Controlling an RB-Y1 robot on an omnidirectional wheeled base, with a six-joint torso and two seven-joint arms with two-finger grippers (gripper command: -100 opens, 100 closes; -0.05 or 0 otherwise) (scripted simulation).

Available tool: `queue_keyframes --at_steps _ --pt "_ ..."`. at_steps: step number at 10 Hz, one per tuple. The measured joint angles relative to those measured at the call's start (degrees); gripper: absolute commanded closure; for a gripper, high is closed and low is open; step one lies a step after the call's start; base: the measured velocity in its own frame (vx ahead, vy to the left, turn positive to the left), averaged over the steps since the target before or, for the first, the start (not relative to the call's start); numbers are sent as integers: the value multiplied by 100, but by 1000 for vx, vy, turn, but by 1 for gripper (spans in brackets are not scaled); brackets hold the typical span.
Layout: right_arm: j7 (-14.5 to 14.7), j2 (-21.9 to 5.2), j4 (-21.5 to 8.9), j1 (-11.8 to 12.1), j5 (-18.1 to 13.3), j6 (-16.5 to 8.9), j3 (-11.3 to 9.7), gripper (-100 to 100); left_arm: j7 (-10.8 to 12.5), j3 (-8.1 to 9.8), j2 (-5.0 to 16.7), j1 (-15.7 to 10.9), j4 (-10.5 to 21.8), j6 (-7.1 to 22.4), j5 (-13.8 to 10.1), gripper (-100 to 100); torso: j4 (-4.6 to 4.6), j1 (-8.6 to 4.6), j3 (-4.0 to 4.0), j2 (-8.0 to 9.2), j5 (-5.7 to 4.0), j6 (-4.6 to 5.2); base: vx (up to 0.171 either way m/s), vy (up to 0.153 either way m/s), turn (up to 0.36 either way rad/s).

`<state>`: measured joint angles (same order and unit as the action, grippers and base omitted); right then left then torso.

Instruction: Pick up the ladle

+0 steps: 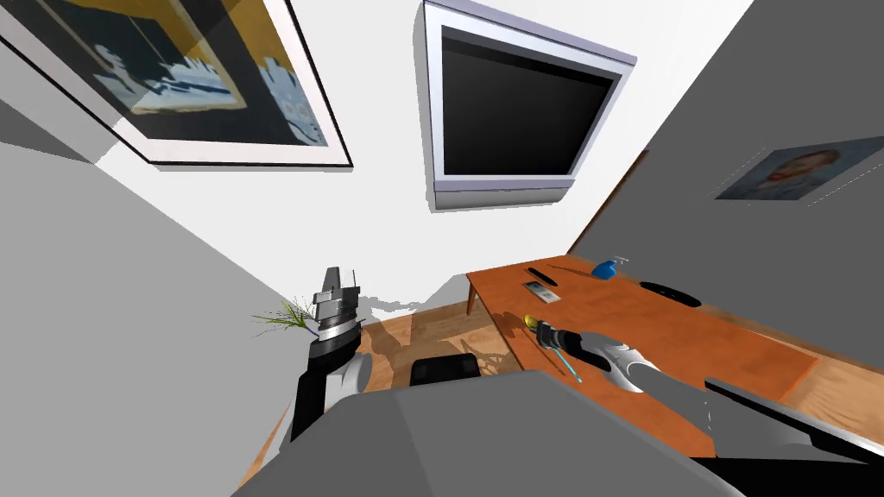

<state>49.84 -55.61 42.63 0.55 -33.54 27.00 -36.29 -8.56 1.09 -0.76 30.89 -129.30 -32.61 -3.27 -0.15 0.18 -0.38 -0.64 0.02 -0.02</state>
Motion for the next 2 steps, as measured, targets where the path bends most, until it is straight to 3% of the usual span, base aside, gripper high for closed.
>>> queue_keyframes --at_steps 1,2 --pt "19 -70 154 46 -9 5 -19 100 0 0 0 0 0 0 0 0 2 -10 7 11 0 5 42 17 -37" --pt "20 -79 173 51 -11 5 -22 0 0 0 0 -1 0 0 0 0 5 -21 16 29 -3 1 8 5 8"
